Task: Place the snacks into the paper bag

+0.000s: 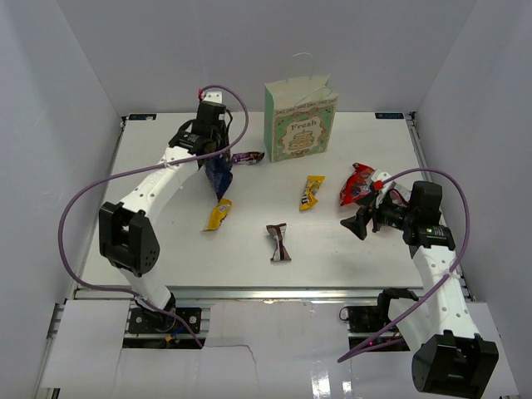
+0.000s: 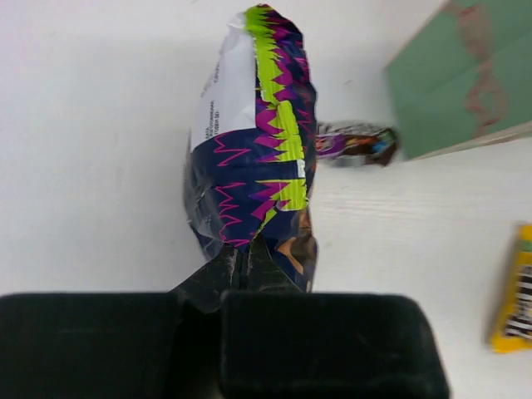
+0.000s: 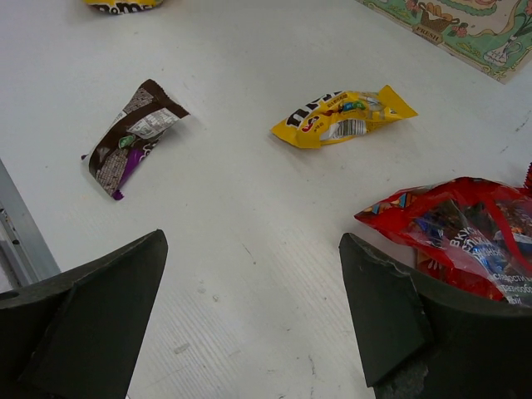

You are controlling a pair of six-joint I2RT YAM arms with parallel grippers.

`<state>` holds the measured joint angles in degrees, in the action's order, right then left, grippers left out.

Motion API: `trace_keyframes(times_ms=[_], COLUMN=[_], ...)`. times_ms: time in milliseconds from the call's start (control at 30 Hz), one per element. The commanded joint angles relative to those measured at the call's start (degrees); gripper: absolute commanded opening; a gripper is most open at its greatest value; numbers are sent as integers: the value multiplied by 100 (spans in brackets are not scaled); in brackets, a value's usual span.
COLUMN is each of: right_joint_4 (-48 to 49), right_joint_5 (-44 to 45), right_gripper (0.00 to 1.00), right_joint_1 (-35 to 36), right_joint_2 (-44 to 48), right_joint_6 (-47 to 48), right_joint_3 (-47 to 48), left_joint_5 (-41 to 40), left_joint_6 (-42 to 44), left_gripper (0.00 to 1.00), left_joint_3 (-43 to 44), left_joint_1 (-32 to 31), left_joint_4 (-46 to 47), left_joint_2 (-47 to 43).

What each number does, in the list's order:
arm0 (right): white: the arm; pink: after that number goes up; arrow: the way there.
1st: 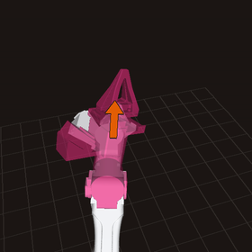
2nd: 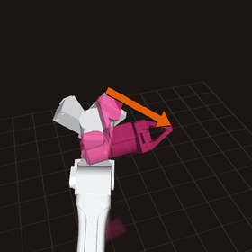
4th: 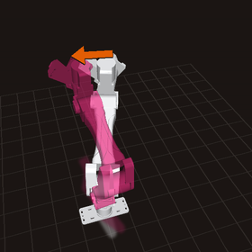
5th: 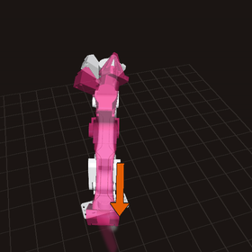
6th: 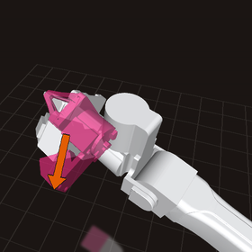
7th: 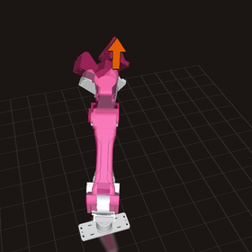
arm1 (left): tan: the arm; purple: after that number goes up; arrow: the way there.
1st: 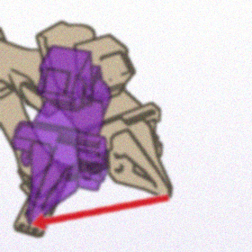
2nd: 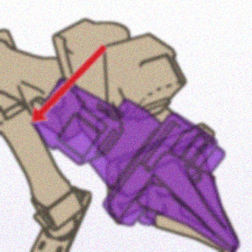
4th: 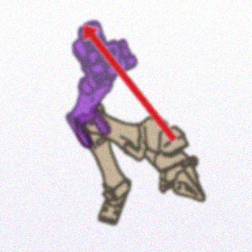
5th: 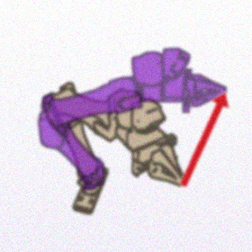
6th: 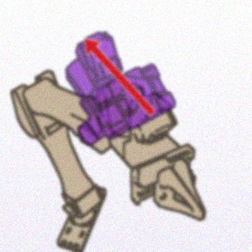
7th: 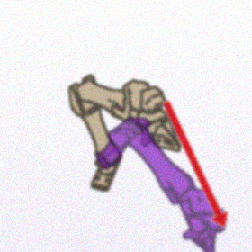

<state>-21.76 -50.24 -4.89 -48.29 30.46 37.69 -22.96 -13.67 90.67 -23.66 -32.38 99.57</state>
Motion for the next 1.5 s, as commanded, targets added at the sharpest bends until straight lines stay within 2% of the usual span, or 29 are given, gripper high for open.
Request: trace_keyframes(times_ms=[0,233,367,433,533,700,933,1167,1333,1467], right_joint_4=[163,163,163,163,163,172,181,216,242,251], right_joint_5=[-39,-39,-47,-47,-47,-56,-39,-83,-144,-153], right_gripper=[90,90,90,90,90,90,90,90,90,90], right_joint_1=[-39,-48,-56,-56,-56,-65,-65,-65,-65,-65], right_joint_2=[83,110,101,109,110,83,66,66,74,74], right_joint_6=[39,30,30,22,13,13,4,-31,-66,-84], right_joint_3=[10,1,1,1,1,1,-8,-43,-51,-60], left_joint_5=[906,1820,2287,2952,3148,3315,3710,4588,4362,3862], left_joint_6=[-443,-558,4,399,681,656,5,102,-258,-549], left_gripper=[0,0,0,0,0,0,0,0,0,0], left_joint_3=[538,1452,2172,2586,2920,3017,3790,4186,4712,4696], left_joint_1=[107,178,178,178,178,178,177,178,169,108], left_joint_4=[522,628,715,847,1022,1795,2613,3956,4222,4721], left_joint_2=[-482,-298,-149,-113,-139,-289,281,695,1187,1460])
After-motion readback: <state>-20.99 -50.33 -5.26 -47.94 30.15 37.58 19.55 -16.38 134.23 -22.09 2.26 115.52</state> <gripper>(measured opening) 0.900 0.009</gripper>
